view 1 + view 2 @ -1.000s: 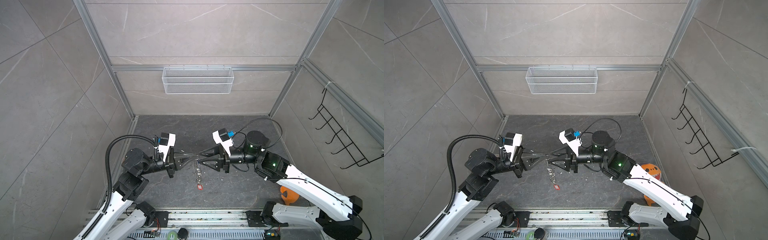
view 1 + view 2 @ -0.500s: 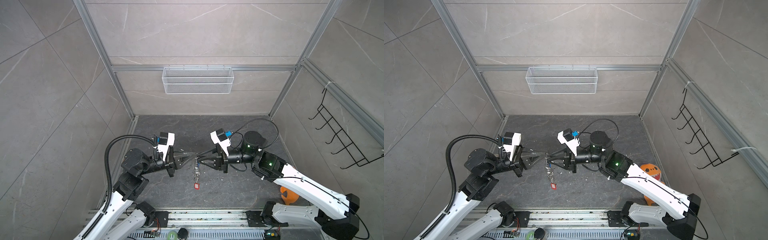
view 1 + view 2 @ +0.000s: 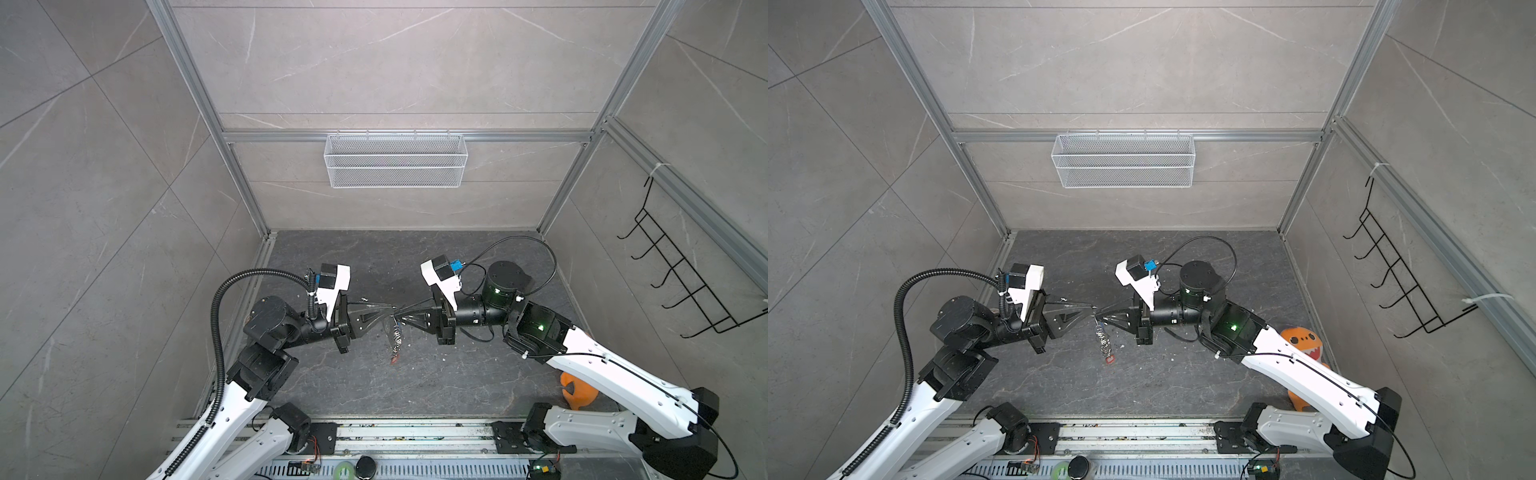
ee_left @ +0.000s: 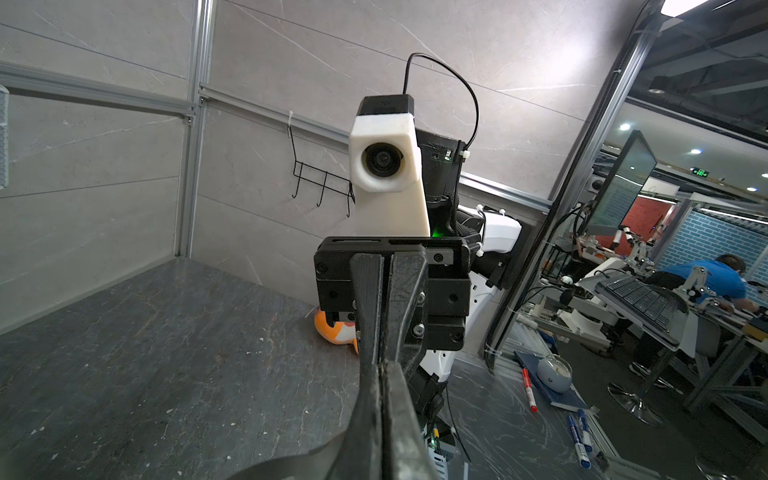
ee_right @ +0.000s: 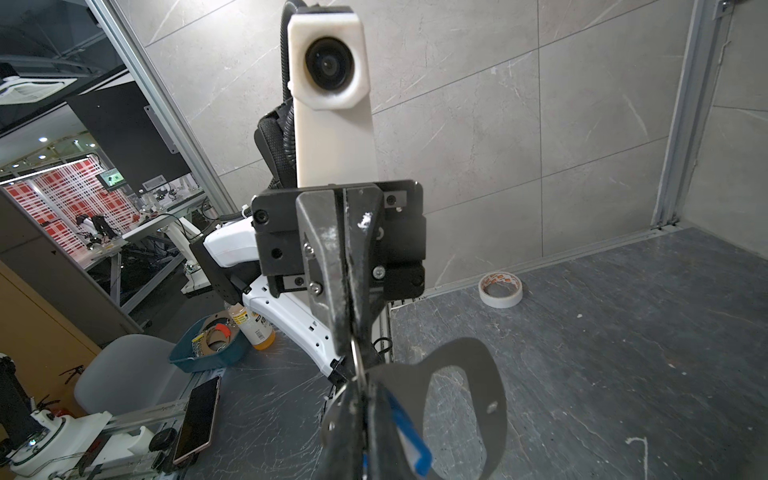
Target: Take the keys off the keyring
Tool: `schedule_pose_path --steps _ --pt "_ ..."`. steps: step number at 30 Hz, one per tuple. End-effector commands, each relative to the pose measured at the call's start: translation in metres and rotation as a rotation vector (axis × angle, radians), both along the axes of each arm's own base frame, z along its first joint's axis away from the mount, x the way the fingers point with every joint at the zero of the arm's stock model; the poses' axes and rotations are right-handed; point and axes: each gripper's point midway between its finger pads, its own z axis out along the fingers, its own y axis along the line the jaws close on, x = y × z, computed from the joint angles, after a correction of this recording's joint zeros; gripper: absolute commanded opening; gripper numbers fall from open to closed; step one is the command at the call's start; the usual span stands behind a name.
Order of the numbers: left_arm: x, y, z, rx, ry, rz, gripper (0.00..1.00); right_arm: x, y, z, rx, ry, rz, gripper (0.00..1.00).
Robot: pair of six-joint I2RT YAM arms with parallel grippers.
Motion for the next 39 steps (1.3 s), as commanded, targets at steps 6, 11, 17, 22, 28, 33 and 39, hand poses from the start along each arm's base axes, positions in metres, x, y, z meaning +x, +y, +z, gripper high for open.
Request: schedule_pose_path --steps 6,11,17,22,28,33,39 --pt "-0.010 0.007 0.000 0.083 0.012 0.011 0.33 0.008 -0.018 -0.019 -0.181 0.054 -0.037 0.00" --pt "-0.008 0.003 -0.018 0.242 0.098 -0.011 0.35 0.005 -0.022 -0.035 -0.290 0.089 -0.018 0.00" --pt "-0.009 -0.005 -0.028 0.344 0.166 -0.091 0.36 0.002 -0.023 -0.041 -0.364 0.120 0.008 0.00" --pt "-0.009 -0.010 -0.032 0.392 0.213 -0.140 0.36 0.001 -0.022 -0.043 -0.396 0.138 0.024 0.00" --pt "-0.009 -0.015 -0.033 0.404 0.246 -0.187 0.27 0.002 -0.021 -0.043 -0.403 0.141 0.026 0.00" --pt "-0.009 -0.017 -0.034 0.406 0.260 -0.201 0.25 0.004 -0.020 -0.042 -0.403 0.137 0.022 0.00" --pt "-0.003 -0.020 -0.043 0.426 0.288 -0.196 0.29 0.005 -0.018 -0.040 -0.399 0.136 0.027 0.00"
